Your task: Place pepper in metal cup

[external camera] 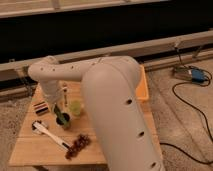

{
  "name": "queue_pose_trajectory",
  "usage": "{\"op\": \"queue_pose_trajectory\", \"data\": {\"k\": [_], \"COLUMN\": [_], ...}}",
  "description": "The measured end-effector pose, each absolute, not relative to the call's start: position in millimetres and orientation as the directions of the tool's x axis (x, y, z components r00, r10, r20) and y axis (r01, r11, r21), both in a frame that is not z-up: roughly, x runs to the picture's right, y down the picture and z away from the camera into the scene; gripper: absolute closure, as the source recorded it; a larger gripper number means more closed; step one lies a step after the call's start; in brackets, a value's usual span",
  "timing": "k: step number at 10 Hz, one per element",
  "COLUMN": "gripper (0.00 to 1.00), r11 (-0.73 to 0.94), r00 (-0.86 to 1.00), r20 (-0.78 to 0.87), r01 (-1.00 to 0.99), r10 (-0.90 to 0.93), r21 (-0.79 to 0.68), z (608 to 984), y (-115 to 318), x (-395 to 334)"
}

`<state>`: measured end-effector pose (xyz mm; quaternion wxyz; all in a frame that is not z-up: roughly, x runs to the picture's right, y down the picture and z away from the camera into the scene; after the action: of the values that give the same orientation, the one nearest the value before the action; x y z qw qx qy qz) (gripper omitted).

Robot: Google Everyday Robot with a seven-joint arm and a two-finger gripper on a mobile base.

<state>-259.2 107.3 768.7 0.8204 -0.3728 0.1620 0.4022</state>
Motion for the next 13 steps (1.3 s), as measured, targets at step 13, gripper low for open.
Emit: {"op": "queue_pose_trajectory", "data": {"k": [13], "gripper": [0.20], "r11": [0.363], "r00": [0.592], "r20": [-0.573], "r01": [-0.804], "r10": [0.566], "r21": [-0.471], "z": [774], "y": [99], "x": [-251]}}
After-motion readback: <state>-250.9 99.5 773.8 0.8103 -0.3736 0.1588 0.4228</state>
